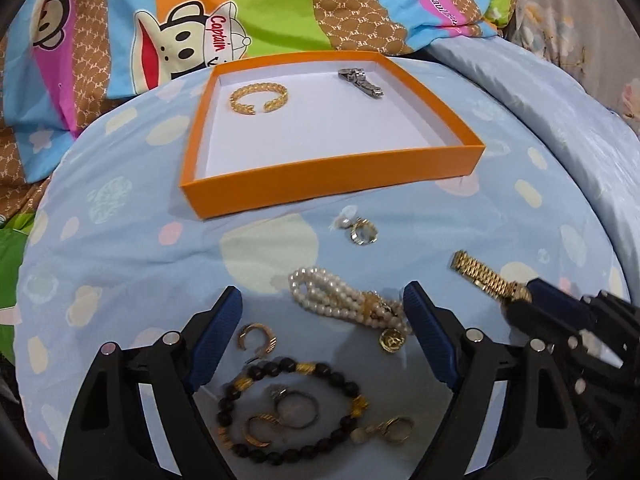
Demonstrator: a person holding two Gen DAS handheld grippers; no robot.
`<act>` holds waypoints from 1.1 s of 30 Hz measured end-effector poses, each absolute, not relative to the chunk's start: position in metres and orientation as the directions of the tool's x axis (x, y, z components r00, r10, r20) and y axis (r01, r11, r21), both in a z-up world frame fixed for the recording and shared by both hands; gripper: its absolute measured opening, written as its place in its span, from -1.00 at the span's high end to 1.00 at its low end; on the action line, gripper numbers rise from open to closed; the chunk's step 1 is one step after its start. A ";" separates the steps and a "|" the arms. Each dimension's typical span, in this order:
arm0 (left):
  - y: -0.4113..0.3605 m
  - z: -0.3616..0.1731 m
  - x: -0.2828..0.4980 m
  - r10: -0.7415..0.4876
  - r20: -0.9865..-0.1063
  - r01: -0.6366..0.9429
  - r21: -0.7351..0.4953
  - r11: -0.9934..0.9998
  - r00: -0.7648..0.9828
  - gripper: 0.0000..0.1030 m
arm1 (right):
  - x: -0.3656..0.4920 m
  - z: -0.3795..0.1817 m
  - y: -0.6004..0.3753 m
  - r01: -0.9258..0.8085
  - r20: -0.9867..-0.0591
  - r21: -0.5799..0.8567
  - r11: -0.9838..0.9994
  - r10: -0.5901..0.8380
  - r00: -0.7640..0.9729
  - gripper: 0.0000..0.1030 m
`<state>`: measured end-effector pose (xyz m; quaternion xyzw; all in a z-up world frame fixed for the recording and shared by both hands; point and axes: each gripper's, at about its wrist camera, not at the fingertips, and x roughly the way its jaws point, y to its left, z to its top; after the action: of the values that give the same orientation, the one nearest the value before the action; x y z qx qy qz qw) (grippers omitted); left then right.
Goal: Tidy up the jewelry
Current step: 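Grasp the pearl bracelet with the left gripper while the right gripper holds the gold watch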
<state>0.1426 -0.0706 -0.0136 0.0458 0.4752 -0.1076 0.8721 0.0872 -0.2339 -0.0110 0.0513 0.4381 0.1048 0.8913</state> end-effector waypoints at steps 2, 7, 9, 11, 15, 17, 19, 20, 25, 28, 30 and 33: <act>-0.062 -0.013 0.139 -0.138 -0.837 0.228 -0.017 0.974 0.529 -0.57 | 0.087 -0.011 -0.233 -0.147 -0.771 0.182 0.972 0.234 0.592 0.58; -0.041 -0.013 0.138 -0.160 -0.832 0.214 -0.051 0.975 0.532 -0.26 | 0.087 -0.011 -0.230 -0.156 -0.772 0.184 0.971 0.241 0.588 0.58; -0.040 -0.012 0.140 -0.171 -0.828 0.217 -0.061 0.974 0.533 -0.10 | 0.088 -0.011 -0.229 -0.157 -0.773 0.182 0.971 0.240 0.588 0.58; -0.041 -0.012 0.140 -0.190 -0.826 0.235 -0.072 0.969 0.531 0.04 | 0.087 -0.011 -0.228 -0.159 -0.773 0.183 0.970 0.242 0.587 0.58; -0.045 -0.011 0.140 -0.238 -0.820 0.272 -0.105 0.957 0.521 0.42 | 0.087 -0.011 -0.226 -0.166 -0.773 0.185 0.969 0.248 0.584 0.58; -0.045 -0.010 0.142 -0.262 -0.816 0.284 -0.126 0.951 0.515 0.47 | 0.087 -0.011 -0.224 -0.169 -0.773 0.184 0.968 0.249 0.584 0.58; -0.046 -0.010 0.143 -0.284 -0.814 0.293 -0.147 0.945 0.506 0.63 | 0.087 -0.011 -0.223 -0.170 -0.773 0.185 0.968 0.250 0.583 0.58; -0.045 -0.010 0.143 -0.289 -0.813 0.294 -0.153 0.944 0.505 0.67 | 0.087 -0.011 -0.223 -0.169 -0.773 0.187 0.968 0.251 0.583 0.58; -0.045 -0.010 0.143 -0.294 -0.811 0.297 -0.157 0.942 0.506 0.68 | 0.087 -0.011 -0.225 -0.168 -0.771 0.189 0.967 0.253 0.585 0.58; -0.043 -0.008 0.142 -0.300 -0.807 0.299 -0.161 0.941 0.509 0.69 | 0.086 -0.010 -0.225 -0.167 -0.764 0.200 0.966 0.260 0.590 0.59; -0.042 -0.004 0.140 -0.301 -0.802 0.299 -0.161 0.941 0.516 0.69 | 0.084 -0.007 -0.224 -0.169 -0.756 0.200 0.965 0.262 0.600 0.59; -0.041 0.006 0.135 -0.304 -0.788 0.306 -0.155 0.939 0.536 0.69 | 0.082 -0.002 -0.222 -0.175 -0.742 0.212 0.962 0.274 0.612 0.59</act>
<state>0.1346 -0.0406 0.0056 0.0007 0.4492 -0.1741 0.8763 0.0816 -0.2225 -0.0017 0.0591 0.4224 0.1253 0.8958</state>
